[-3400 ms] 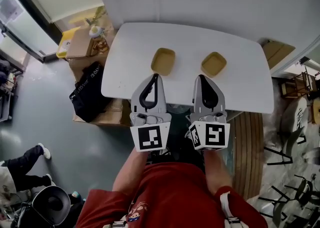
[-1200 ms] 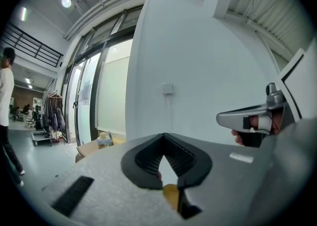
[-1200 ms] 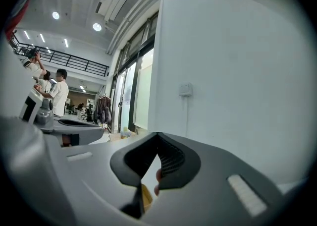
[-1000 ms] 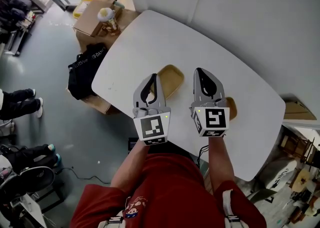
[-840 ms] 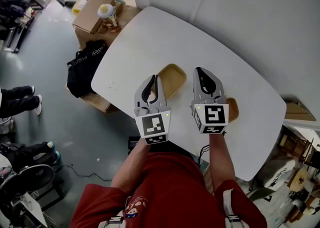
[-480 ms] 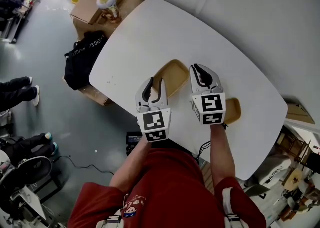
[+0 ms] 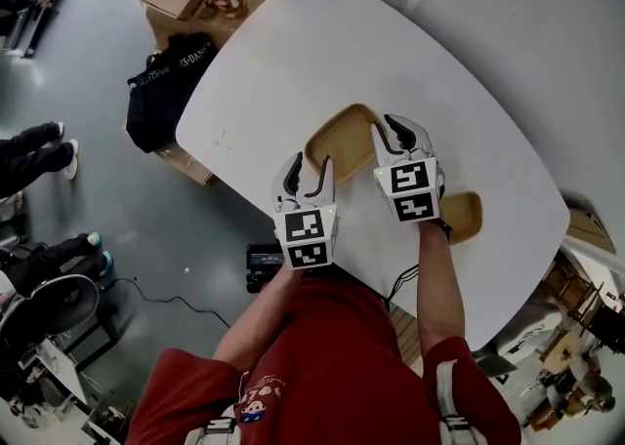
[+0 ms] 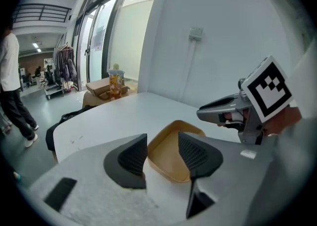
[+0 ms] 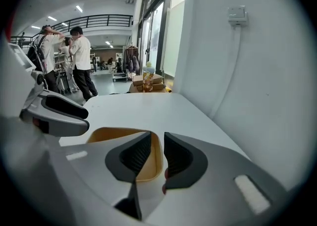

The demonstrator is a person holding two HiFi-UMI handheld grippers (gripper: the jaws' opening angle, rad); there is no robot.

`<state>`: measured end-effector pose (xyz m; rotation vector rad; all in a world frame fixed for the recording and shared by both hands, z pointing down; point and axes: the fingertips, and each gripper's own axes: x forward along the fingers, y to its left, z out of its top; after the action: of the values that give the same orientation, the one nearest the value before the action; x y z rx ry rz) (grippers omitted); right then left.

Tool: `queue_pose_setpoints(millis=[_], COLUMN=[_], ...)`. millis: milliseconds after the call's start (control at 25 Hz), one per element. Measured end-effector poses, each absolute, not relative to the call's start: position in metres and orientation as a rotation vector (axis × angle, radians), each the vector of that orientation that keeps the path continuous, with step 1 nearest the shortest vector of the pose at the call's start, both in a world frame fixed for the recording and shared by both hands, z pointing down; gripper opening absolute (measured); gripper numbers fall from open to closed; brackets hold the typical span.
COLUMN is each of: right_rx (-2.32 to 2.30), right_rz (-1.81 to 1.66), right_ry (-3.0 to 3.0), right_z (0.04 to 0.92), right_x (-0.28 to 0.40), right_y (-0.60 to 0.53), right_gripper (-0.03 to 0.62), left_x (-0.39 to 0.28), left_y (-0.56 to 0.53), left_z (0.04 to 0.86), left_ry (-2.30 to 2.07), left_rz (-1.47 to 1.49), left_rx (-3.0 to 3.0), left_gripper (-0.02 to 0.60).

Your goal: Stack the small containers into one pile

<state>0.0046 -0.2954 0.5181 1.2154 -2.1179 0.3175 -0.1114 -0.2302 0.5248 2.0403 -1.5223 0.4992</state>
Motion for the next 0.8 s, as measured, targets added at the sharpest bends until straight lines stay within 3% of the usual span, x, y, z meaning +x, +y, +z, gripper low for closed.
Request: queue_pose_setpoints(millis=[280, 800], right_rx=[1.124, 1.024], right_rz=[0.342, 0.423], right_ry=[-2.041, -1.968], right_z=[0.554, 0.592], right_x=[0.006, 0.006], right_y=[-0.308, -0.314], right_gripper=[0.127, 0.124], left_x=[-0.114, -0.104], left_y=[-0.223, -0.216], left_z=[0.566, 0.603], left_ry=[-1.469, -1.351], left_rz=[0.56, 0.537], left_rx=[1.937, 1.786], left_gripper=[0.207, 0.198])
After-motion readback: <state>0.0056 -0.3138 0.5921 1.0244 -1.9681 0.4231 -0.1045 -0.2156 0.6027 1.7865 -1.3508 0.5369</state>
